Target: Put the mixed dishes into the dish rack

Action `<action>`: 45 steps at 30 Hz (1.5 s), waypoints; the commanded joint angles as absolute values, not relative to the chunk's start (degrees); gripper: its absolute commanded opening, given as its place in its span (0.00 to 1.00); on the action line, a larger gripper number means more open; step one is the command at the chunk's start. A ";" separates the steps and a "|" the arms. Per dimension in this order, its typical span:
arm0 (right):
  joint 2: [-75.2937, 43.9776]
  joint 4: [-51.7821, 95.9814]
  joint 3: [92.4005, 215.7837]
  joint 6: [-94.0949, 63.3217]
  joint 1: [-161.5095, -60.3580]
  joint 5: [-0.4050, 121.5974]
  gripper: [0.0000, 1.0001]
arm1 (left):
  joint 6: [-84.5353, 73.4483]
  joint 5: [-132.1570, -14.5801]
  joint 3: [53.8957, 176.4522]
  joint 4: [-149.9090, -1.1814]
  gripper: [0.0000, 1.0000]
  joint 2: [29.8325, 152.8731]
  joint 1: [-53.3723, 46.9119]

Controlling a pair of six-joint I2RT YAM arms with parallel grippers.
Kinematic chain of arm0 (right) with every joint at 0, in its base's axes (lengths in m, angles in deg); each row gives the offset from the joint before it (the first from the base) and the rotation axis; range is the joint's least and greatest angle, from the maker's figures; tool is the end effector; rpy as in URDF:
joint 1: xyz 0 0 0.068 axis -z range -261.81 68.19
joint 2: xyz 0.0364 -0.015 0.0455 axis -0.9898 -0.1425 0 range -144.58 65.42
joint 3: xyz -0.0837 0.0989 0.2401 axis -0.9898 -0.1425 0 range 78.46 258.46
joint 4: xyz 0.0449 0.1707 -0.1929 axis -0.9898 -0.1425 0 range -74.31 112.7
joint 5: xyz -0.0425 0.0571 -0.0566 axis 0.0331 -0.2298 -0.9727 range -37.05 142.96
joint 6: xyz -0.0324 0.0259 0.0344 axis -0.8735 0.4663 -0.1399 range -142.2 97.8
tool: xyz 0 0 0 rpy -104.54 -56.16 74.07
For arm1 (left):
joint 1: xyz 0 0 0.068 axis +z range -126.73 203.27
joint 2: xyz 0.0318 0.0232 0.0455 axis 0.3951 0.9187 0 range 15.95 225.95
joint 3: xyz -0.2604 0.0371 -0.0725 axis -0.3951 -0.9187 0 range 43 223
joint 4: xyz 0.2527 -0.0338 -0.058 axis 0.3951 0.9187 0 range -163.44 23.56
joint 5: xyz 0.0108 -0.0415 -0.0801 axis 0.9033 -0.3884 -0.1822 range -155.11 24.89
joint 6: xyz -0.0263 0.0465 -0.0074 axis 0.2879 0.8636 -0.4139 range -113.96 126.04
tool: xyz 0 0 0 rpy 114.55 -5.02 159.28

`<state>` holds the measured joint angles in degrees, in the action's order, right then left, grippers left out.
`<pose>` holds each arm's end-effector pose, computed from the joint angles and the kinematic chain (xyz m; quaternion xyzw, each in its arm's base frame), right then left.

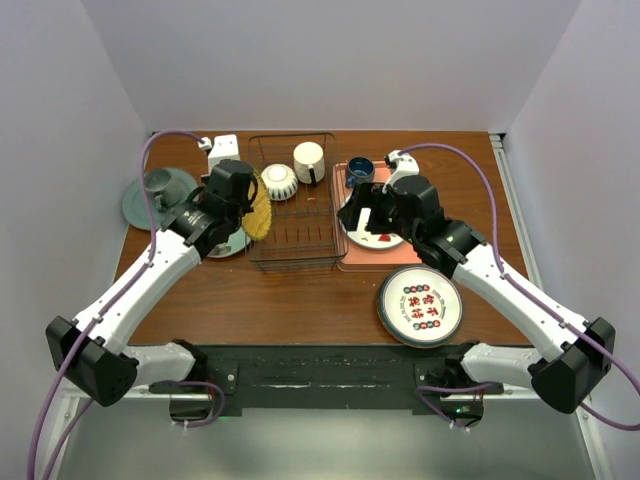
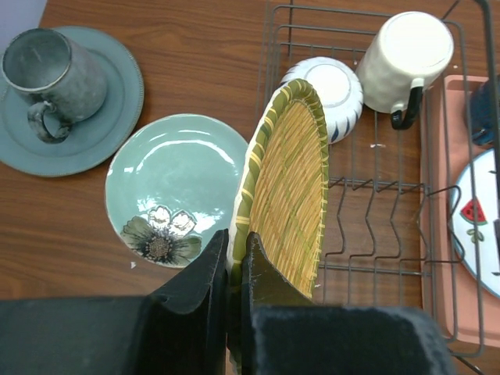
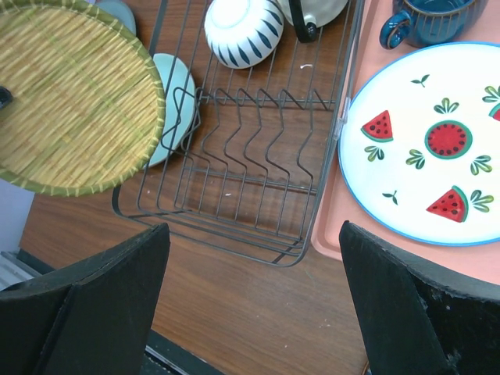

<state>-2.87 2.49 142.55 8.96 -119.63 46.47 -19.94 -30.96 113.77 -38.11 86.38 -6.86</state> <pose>0.2163 0.1628 0.3555 -0.0182 0.8396 0.2670 0.4727 0.2358 -0.1138 0.3644 -0.1047 0.8523 0.0222 0.5120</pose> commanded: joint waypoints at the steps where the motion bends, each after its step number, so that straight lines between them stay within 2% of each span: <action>1: -3.57 2.57 143.06 8.47 -119.51 45.40 0.93 | -20.42 -22.66 115.09 -42.06 0.00 88.10 -7.58; 11: -4.28 2.57 142.97 8.21 -119.51 46.01 0.93 | -16.47 -27.31 109.36 -52.17 0.00 90.21 -7.58; 20: -4.45 2.66 142.18 8.30 -119.51 45.75 0.94 | -17.96 -23.80 108.83 -51.73 0.00 93.99 -7.58; 31: -5.68 3.01 142.18 8.38 -119.51 46.63 0.94 | -18.05 -26.79 107.69 -52.79 0.00 96.10 -7.84; 35: -5.86 2.92 142.18 8.30 -119.42 46.54 0.94 | -18.40 -27.40 107.78 -52.96 0.16 97.42 -8.11; 40: -5.94 2.66 142.18 8.21 -119.42 46.36 0.94 | -18.66 -27.67 107.96 -53.05 0.27 98.91 -8.63; 45: -6.12 2.48 142.18 8.12 -119.42 46.19 0.94 | -19.27 -26.61 108.39 -51.56 0.45 99.18 -8.64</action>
